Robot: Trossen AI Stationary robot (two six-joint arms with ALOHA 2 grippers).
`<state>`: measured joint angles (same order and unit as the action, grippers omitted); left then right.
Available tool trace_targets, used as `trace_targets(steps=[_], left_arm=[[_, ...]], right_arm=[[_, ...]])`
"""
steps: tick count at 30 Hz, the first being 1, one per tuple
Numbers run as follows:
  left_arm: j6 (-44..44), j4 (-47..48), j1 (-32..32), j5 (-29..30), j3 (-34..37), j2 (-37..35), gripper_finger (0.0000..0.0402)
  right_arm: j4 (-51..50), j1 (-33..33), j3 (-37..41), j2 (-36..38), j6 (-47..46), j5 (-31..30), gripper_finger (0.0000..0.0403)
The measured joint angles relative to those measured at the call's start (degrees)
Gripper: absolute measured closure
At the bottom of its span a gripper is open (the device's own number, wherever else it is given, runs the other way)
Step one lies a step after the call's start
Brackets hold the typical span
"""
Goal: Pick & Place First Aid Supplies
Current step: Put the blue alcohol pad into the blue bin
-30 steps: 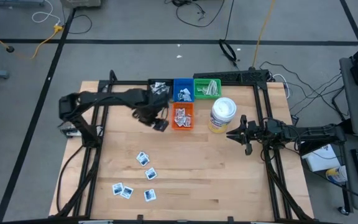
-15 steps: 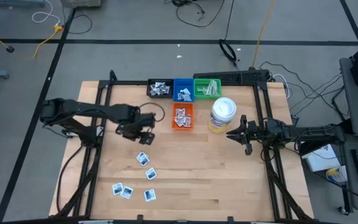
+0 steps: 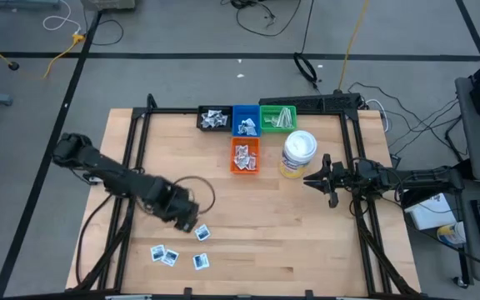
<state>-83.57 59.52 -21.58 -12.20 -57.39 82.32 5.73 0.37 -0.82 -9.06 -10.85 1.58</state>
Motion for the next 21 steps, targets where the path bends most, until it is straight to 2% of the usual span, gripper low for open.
trace_targets(steps=[11, 16, 21], left_arm=[[-11.4, -2.9, -16.5, -5.6, 0.0, 0.0, 0.0163], [-15.0, -6.4, -20.1, -5.7, 0.0, 0.8, 0.0163], [-16.0, -7.4, -21.7, -5.8, 0.7, 6.3, 0.0163]], right_arm=[[0.0, 0.0, 0.0, 0.0, 0.0, 0.0, 0.0344], [0.0, 0.0, 0.0, 0.0, 0.0, 0.0, 0.0344], [0.0, 0.0, 0.0, 0.0, 0.0, 0.0, 0.0344]])
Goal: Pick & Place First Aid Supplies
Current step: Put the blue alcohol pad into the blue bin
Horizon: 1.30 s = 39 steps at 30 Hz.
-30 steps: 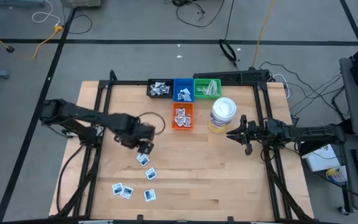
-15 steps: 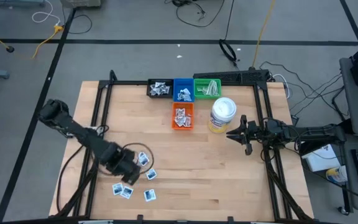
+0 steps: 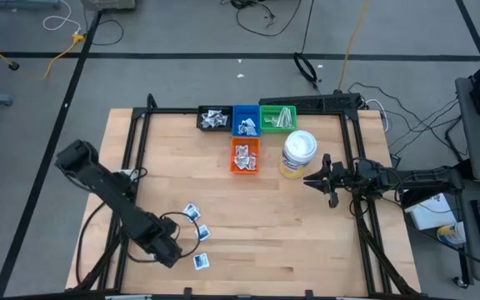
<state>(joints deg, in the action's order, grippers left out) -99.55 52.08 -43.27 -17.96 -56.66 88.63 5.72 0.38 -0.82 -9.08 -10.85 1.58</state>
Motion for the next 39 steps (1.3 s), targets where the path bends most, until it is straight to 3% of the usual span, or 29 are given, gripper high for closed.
trace_targets(steps=[9, 13, 20, 23, 34, 39], left_arm=[[0.1, -0.4, -0.1, 1.7, 0.7, 7.1, 0.0163], [-0.7, -0.6, -0.1, -0.3, 2.2, 9.9, 0.0163], [0.7, -1.7, -0.1, 0.0, 2.3, 11.2, 0.0167], [2.1, -2.9, 0.3, 0.0, 2.4, 11.3, 0.0197], [3.1, -8.3, 0.2, 1.7, 2.5, 11.4, 0.0386], [3.1, -5.0, 1.1, 2.2, 2.8, 8.7, 0.0386]], right_arm=[[0.0, 0.0, 0.0, 0.0, 0.0, 0.0, 0.0344], [0.0, 0.0, 0.0, 0.0, 0.0, 0.0, 0.0344], [0.0, 0.0, 0.0, 0.0, 0.0, 0.0, 0.0344], [0.0, 0.0, 0.0, 0.0, 0.0, 0.0, 0.0344], [0.0, 0.0, 0.0, 0.0, 0.0, 0.0, 0.0344], [0.0, 0.0, 0.0, 0.0, 0.0, 0.0, 0.0344]])
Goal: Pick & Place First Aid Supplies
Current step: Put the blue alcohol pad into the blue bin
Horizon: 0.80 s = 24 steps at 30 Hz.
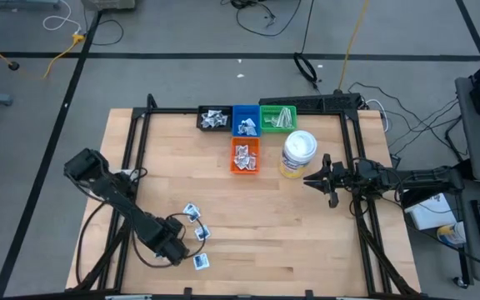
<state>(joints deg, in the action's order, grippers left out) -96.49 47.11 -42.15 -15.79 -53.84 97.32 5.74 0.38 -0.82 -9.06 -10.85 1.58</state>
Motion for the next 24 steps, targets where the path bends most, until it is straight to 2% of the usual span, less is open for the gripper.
trace_targets(steps=[11, 19, 24], left_arm=[[6.6, 5.2, 4.0, 3.3, -0.1, -16.6, 0.0396], [22.6, 6.0, 4.9, 3.9, -0.2, -24.8, 0.0398], [36.1, 6.8, 11.3, 4.5, -0.2, -26.2, 0.0398]], right_arm=[[0.0, 0.0, 0.0, 0.0, 0.0, 0.0, 0.0344], [0.0, 0.0, 0.0, 0.0, 0.0, 0.0, 0.0344], [0.0, 0.0, 0.0, 0.0, 0.0, 0.0, 0.0344]])
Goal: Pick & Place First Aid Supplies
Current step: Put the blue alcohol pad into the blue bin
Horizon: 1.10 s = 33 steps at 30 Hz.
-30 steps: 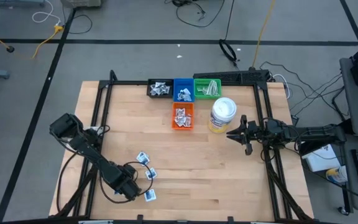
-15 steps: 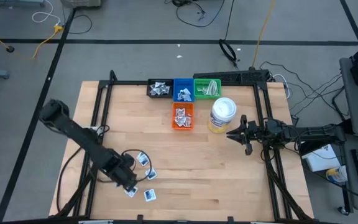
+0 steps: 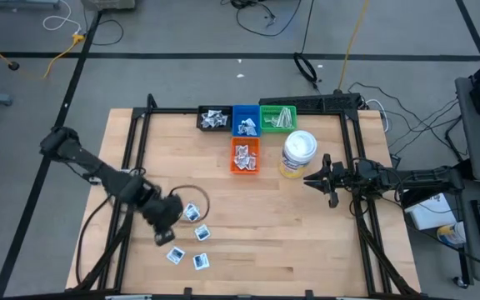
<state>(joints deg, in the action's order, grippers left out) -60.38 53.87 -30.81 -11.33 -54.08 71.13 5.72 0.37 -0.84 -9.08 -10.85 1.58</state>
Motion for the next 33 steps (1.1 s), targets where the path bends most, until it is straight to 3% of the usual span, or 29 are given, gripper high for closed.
trace_targets(steps=[11, 21, 27, 33], left_arm=[[14.4, 1.0, 28.4, 0.0, 0.0, 0.0, 0.0399], [22.9, 11.0, 51.7, 3.7, 0.0, 0.0, 0.0399], [29.8, 10.2, 59.9, 4.5, -2.7, 2.9, 0.0399], [37.3, 10.7, 64.4, 4.6, -14.8, 14.2, 0.0399]], right_arm=[[0.0, 0.0, 0.0, 0.0, 0.0, 0.0, 0.0344], [0.0, 0.0, 0.0, 0.0, 0.0, 0.0, 0.0344], [0.0, 0.0, 0.0, 0.0, 0.0, 0.0, 0.0344], [0.0, 0.0, 0.0, 0.0, 0.0, 0.0, 0.0344]])
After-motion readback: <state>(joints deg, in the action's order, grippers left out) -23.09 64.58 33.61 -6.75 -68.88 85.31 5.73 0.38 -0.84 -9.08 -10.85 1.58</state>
